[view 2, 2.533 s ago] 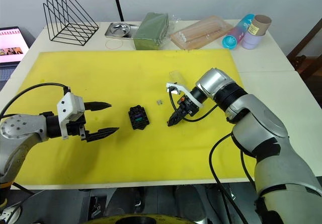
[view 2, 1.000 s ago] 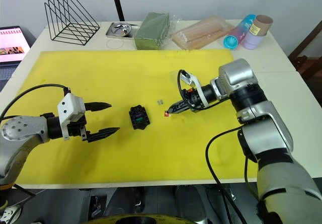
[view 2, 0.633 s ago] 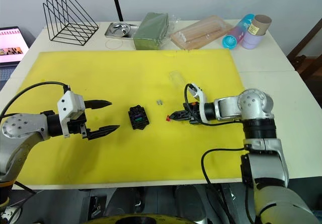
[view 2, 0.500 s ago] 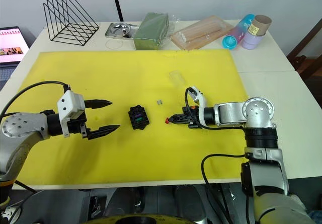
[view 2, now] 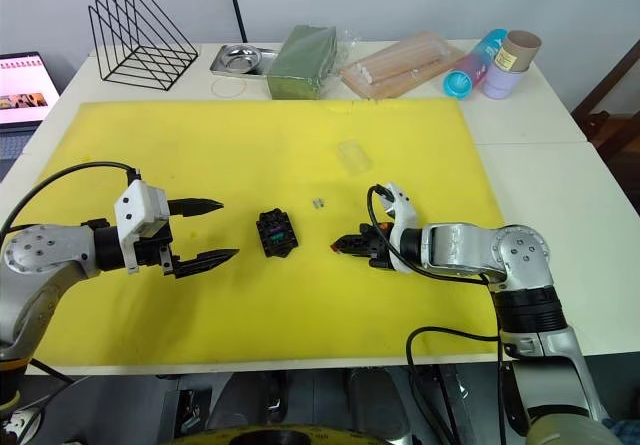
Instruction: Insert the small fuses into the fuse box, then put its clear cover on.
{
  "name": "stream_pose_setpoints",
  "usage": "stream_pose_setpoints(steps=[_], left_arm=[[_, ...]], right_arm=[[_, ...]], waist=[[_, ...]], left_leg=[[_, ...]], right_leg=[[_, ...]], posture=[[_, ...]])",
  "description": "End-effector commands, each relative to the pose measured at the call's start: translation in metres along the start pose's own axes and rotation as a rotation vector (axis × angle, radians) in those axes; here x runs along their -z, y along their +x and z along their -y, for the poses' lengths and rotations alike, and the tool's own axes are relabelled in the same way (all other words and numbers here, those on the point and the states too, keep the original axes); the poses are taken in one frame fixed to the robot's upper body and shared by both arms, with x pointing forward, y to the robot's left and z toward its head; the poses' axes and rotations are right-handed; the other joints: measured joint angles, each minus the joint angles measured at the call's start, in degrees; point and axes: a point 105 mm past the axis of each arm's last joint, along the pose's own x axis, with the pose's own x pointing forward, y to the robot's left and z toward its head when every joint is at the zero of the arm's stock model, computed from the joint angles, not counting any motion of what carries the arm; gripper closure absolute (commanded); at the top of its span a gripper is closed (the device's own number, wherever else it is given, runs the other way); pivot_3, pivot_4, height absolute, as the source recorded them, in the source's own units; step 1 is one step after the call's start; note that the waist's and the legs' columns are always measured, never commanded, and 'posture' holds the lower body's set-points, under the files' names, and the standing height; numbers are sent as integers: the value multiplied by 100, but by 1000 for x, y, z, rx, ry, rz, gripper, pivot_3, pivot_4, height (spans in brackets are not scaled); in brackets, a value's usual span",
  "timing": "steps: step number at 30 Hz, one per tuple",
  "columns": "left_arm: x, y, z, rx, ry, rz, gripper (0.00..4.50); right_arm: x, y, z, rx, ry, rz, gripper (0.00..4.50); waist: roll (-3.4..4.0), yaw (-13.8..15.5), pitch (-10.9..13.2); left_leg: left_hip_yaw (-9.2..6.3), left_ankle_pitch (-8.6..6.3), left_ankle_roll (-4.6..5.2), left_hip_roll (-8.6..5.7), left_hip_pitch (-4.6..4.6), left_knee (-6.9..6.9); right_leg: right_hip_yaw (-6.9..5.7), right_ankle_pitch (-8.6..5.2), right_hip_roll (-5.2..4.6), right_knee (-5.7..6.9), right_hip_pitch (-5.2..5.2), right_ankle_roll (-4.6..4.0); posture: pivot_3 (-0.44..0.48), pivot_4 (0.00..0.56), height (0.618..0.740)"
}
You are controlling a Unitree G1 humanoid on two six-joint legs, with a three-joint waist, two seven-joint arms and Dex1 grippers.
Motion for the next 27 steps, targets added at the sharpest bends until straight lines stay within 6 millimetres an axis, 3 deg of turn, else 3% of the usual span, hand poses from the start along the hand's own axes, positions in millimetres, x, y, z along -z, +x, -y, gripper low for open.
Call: stream_pose_setpoints(steps=[1, 7, 8, 15, 17, 18, 20, 24, 27], left_arm=[[-6, -1, 1, -3, 31, 16, 0], [-6, -2, -1, -7, 34, 14, 0], [-6, -2, -2, -7, 35, 14, 0], [-7, -3, -5, -14, 40, 18, 0], [-8, -3, -6, -12, 43, 18, 0], [-9, -3, -6, -11, 46, 18, 0], [-9, -4, -6, -8, 48, 17, 0], [-10, -5, -7, -6, 52, 14, 0], [-10, -6, -6, -3, 53, 11, 0]], right_arm=[[-11, -15, -6, 2, -76, 9, 2168], [-17, -36, -21, -37, -237, -82, 144], [-19, -39, -25, -42, -272, -86, 27], [-44, -46, -67, -170, -587, -83, 27], [-63, -42, -69, -157, -724, 10, 27], [-82, -42, -72, -126, -861, 152, 27], [-102, -43, -77, -89, -1064, 311, 27], [-88, -28, -68, -180, -1185, 93, 27], [-81, -23, -65, -275, -1014, -100, 27]], waist=[[0, 11, 0], [0, 11, 0], [0, 9, 0], [1, -1, 1], [1, 4, 0], [1, 13, 0], [1, 28, 0], [2, 16, 1], [2, -13, 1]], left_leg=[[0, 0, 0, 0, 0, 1], [1, 0, 0, -1, -3, 1], [1, 0, 0, 0, -3, 0], [1, 0, 1, 6, -11, -3], [-1, 0, 1, 7, -19, -2], [0, 0, 1, 6, -20, 0], [1, 0, 0, 2, -26, 4], [6, 0, 0, -3, -49, 15], [6, 0, 0, -2, -49, 15]], right_leg=[[0, 0, -1, -1, 1, 0], [0, 2, -3, -13, 3, 3], [0, 2, -2, -13, 2, 3], [0, 2, 5, -13, -12, 2], [-3, 2, 4, -13, -19, 2], [-5, 2, 1, -14, -19, 3], [-7, 3, -5, -14, -23, 4], [-4, 12, -10, -15, -42, 19], [-4, 15, -11, -13, -42, 18]], posture=[[0, 150, 740], [0, 150, 740], [0, 150, 740], [0, 150, 740], [0, 150, 740], [0, 150, 740], [0, 150, 740], [0, 150, 740], [0, 150, 740]])
